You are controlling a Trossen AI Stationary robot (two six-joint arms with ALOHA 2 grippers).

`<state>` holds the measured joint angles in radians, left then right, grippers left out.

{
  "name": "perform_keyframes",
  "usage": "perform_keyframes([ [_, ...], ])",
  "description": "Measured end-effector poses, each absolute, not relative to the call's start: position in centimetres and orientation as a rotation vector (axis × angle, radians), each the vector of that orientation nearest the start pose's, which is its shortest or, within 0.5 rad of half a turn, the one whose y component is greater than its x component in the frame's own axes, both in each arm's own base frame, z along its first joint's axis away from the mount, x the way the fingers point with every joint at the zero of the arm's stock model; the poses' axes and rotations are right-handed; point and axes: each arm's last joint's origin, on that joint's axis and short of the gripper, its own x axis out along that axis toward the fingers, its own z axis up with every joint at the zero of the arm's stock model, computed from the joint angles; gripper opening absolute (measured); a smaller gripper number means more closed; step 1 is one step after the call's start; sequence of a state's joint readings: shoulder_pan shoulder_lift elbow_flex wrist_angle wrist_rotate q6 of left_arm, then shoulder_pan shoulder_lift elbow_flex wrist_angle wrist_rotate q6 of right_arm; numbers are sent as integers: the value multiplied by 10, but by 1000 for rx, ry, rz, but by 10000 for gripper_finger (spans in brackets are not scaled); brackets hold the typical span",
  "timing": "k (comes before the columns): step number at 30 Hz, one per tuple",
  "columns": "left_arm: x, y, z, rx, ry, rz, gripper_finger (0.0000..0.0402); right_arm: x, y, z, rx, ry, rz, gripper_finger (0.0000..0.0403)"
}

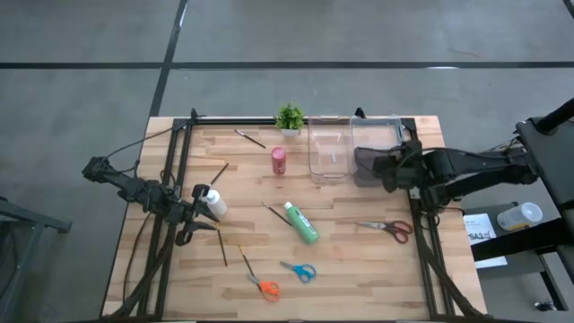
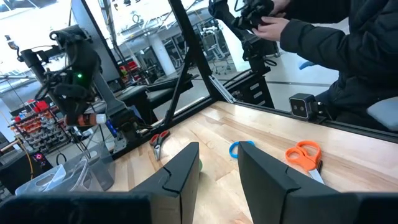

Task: Pick & Place Paint Supplies
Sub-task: Put the orange paint bottle into the right transparent bin

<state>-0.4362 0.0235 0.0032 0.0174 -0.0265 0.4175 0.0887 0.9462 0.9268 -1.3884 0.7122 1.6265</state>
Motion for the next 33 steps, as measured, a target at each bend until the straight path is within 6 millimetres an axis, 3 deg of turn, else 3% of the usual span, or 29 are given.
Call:
perform_keyframes([
  [33, 90, -41, 164, 413, -83, -405, 118, 130, -15, 286, 773, 511, -1345, 139],
])
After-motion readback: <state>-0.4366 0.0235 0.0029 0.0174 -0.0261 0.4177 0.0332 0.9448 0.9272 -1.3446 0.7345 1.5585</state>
